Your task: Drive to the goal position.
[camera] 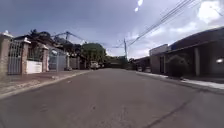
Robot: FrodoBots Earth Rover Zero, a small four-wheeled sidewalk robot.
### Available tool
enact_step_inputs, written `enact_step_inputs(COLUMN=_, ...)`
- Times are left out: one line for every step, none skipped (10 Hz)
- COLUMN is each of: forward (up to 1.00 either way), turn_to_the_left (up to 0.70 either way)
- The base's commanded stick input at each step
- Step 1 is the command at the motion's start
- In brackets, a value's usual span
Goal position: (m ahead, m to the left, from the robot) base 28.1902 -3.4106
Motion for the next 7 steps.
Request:
enact_step_inputs(forward=0.45, turn_to_the_left=0.00)
enact_step_inputs(forward=0.45, turn_to_the_left=0.00)
enact_step_inputs(forward=0.45, turn_to_the_left=0.00)
enact_step_inputs(forward=0.45, turn_to_the_left=0.00)
enact_step_inputs(forward=0.45, turn_to_the_left=0.00)
enact_step_inputs(forward=0.45, turn_to_the_left=0.00)
enact_step_inputs(forward=0.45, turn_to_the_left=0.00)
